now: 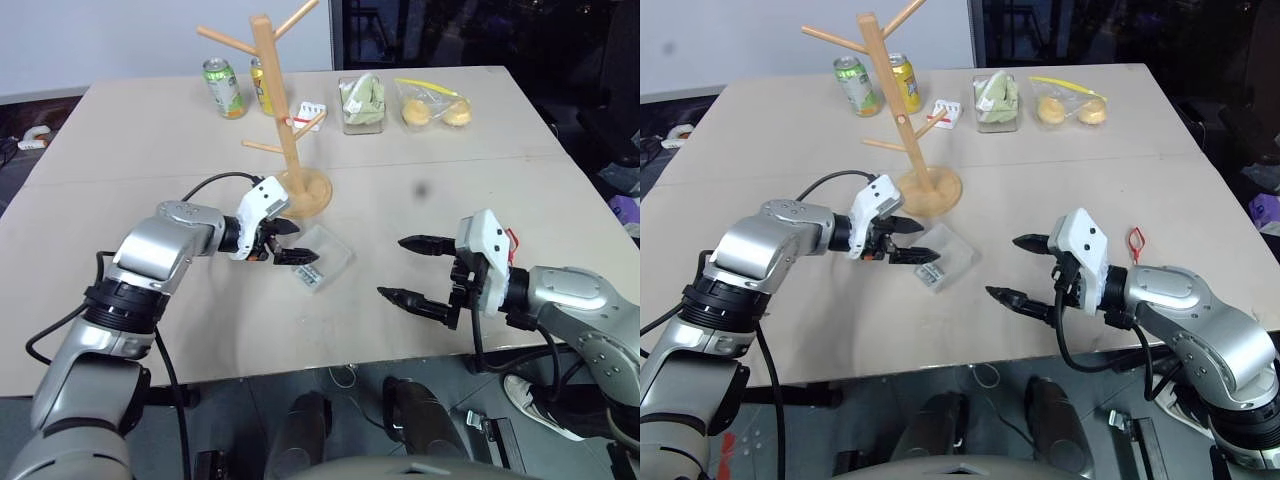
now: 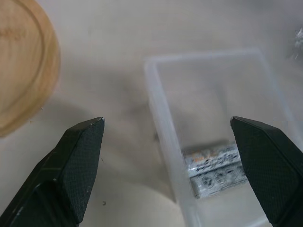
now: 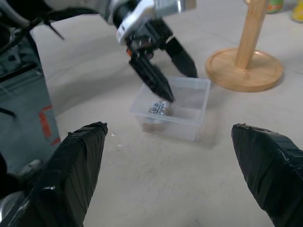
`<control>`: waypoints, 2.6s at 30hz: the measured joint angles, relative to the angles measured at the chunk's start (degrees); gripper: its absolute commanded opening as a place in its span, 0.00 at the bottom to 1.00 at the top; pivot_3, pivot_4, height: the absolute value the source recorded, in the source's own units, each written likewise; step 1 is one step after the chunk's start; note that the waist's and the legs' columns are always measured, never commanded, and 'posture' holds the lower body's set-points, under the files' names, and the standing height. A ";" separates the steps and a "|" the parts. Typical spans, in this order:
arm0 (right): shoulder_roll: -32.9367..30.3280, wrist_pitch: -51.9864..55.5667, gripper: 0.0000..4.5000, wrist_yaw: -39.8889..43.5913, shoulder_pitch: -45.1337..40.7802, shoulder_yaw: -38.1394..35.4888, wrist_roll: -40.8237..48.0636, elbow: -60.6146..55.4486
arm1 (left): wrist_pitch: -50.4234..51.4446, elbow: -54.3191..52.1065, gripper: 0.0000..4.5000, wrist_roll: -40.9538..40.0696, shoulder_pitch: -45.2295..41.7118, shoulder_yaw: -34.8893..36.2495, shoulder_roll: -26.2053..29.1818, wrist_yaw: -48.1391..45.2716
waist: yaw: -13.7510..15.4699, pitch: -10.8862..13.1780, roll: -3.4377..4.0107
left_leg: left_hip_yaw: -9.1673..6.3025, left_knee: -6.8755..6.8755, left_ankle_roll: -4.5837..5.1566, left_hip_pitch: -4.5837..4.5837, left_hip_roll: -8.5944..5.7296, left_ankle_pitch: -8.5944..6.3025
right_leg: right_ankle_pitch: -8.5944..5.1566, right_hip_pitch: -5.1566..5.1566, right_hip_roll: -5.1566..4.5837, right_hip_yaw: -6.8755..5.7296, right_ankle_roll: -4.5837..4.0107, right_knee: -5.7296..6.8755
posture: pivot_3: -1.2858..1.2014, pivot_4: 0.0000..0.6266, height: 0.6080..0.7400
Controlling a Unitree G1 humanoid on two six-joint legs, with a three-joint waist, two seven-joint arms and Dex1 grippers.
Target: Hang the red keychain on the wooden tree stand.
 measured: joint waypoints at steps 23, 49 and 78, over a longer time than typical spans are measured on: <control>2.71 2.72 1.00 -8.16 -7.71 1.07 4.15 -0.21 | 7.81 -4.28 0.01 -1.23 7.57 14.81 -1.32 3.96 | -0.51 0.00 0.00 | 0.01 0.01 0.01 0.06 0.09 0.00 | 0.01 -0.02 0.08 0.05 0.02 0.13 | 0.52 0.24 1.00; 5.57 -3.96 1.00 0.41 -13.02 7.75 -0.94 10.98 | -17.00 50.87 0.09 4.26 -3.59 53.71 3.14 51.42 | 1.25 -0.14 -0.26 | -0.09 0.04 -0.03 0.06 0.03 0.01 | 0.23 0.01 -0.01 -0.12 0.13 0.14 | 0.52 0.24 1.00; 0.70 0.83 1.00 -16.52 2.06 -7.07 -5.74 8.13 | 11.12 -16.99 0.99 -20.85 11.28 37.49 5.78 26.09 | 1.46 -0.15 -0.37 | 0.09 0.04 -0.09 0.04 -0.05 0.04 | 0.09 0.02 -0.12 0.04 -0.13 0.14 | 0.52 0.24 1.00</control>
